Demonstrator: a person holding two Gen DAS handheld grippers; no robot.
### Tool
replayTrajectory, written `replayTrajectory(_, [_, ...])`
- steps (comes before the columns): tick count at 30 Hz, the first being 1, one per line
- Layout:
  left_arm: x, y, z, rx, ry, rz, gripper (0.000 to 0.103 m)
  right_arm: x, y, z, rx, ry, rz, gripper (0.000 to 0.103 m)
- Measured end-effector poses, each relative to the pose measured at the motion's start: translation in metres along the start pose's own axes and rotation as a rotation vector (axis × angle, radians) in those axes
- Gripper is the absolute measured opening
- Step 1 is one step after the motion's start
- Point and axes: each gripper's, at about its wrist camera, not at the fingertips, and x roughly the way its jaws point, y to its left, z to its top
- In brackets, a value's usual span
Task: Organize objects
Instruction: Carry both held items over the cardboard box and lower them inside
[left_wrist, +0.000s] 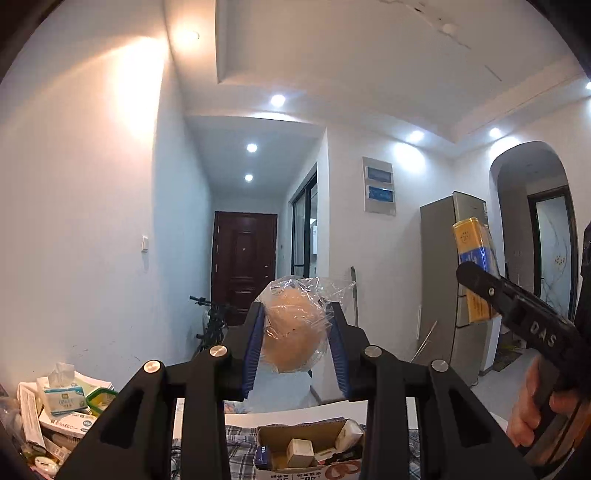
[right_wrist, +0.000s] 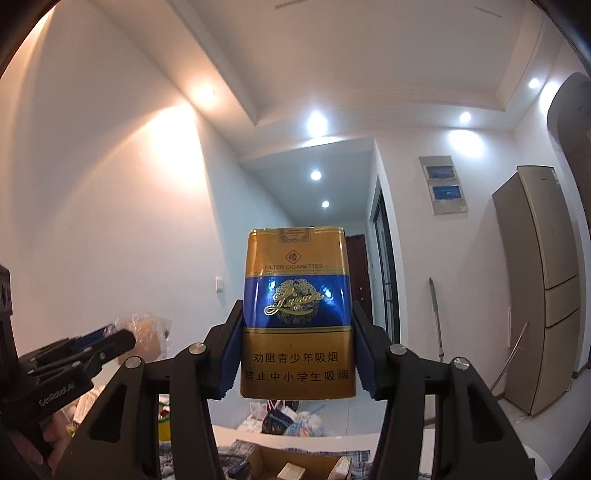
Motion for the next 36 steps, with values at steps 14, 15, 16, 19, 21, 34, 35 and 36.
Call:
replayTrajectory(14, [0.012,0.006,-0.004,-0.028,0.022,0.022,0.036,0.003,-0.004,-0.008,-0.014,0.052,-0.008,0.051])
replayTrajectory(15, [0.014,0.003,-0.004,-0.026,0.022,0.024,0.036,0.003,-0.005,-0.007,-0.013,0.053,-0.011,0.051])
replayTrajectory(16, [0.015,0.003,-0.005,-0.024,0.021,0.027,0.036,0.003,-0.006,-0.007,-0.010,0.056,-0.013,0.051])
replayTrajectory(19, [0.016,0.006,-0.007,-0.021,0.018,0.044,0.036,0.009,-0.012,-0.008,-0.002,0.067,-0.015,0.052])
replayTrajectory(21, [0.017,0.009,-0.009,-0.032,0.023,0.055,0.036,0.015,-0.016,-0.007,0.003,0.076,-0.019,0.052])
replayTrajectory(34, [0.084,0.021,-0.048,-0.036,0.179,0.092,0.036,0.066,-0.031,-0.033,0.011,0.223,-0.033,0.052])
replayTrajectory(35, [0.088,0.021,-0.051,-0.039,0.190,0.077,0.036,0.073,-0.031,-0.039,0.002,0.245,-0.045,0.052])
replayTrajectory(36, [0.095,0.019,-0.056,-0.029,0.205,0.062,0.036,0.080,-0.032,-0.044,-0.001,0.264,-0.052,0.052])
